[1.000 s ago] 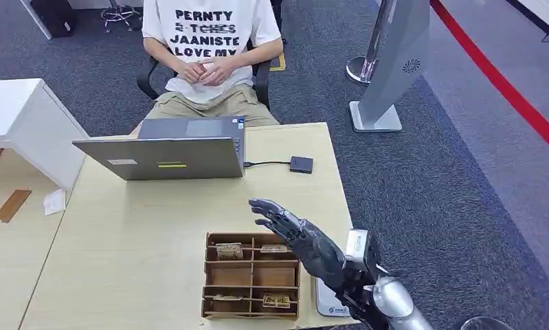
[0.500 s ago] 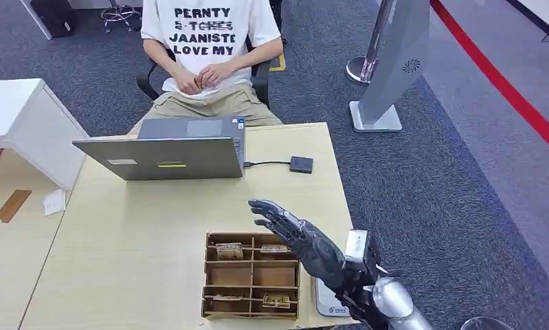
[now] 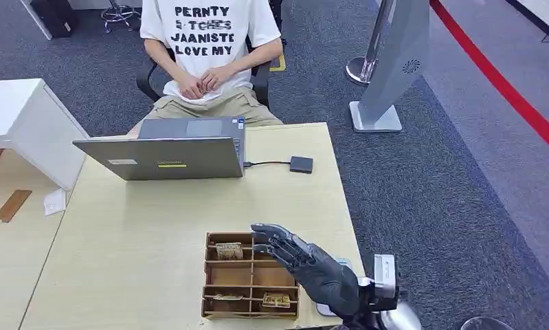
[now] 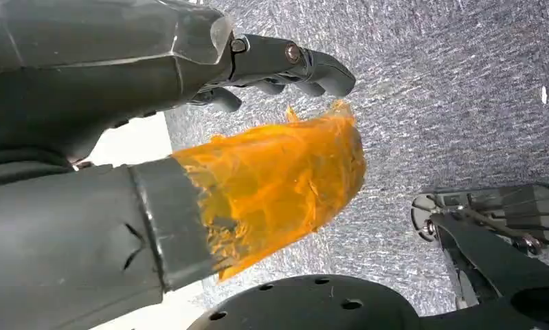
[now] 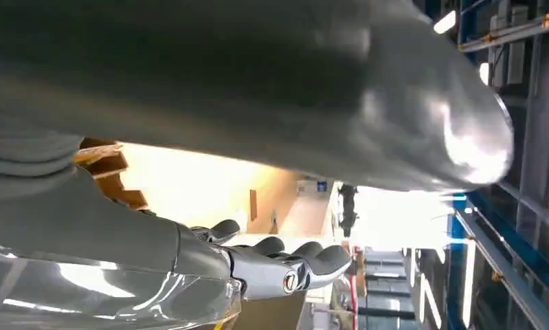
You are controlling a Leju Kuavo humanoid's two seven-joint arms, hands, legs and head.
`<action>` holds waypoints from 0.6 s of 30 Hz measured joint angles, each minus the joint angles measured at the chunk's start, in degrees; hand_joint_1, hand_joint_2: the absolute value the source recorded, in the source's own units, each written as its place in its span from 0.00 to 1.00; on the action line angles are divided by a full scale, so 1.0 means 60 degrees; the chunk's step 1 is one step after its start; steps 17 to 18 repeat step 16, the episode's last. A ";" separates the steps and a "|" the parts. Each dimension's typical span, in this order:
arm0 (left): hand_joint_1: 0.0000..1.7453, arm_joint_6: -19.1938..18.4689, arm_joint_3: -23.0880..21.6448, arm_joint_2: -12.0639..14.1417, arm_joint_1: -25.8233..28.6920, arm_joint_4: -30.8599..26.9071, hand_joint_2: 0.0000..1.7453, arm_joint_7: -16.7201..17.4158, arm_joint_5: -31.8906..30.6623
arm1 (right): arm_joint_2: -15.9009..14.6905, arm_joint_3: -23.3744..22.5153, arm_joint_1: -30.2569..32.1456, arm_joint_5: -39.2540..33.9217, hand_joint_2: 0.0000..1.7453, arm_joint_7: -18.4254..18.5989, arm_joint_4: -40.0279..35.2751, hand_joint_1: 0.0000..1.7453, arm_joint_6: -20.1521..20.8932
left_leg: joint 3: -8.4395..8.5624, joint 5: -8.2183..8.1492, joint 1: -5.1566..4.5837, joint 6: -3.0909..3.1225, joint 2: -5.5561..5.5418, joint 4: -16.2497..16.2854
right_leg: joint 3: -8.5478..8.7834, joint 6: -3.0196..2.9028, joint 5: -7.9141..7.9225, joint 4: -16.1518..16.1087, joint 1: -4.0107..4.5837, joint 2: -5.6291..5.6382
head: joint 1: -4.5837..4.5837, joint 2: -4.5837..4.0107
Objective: Pass the card to the sensor for recognition and then transmit it.
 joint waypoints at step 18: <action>0.00 -0.0040 0.0004 0.0044 -0.0028 0.0000 0.00 0.0000 0.0018 | -0.0251 -0.0091 -0.0006 0.1600 1.00 -0.0222 0.0000 0.00 -0.0555 | 0.0001 0.0000 0.0001 0.0000 0.0000 0.0000 | 0.0003 -0.0001 -0.0001 0.0000 0.0000 0.0000 | 0.0000 0.0000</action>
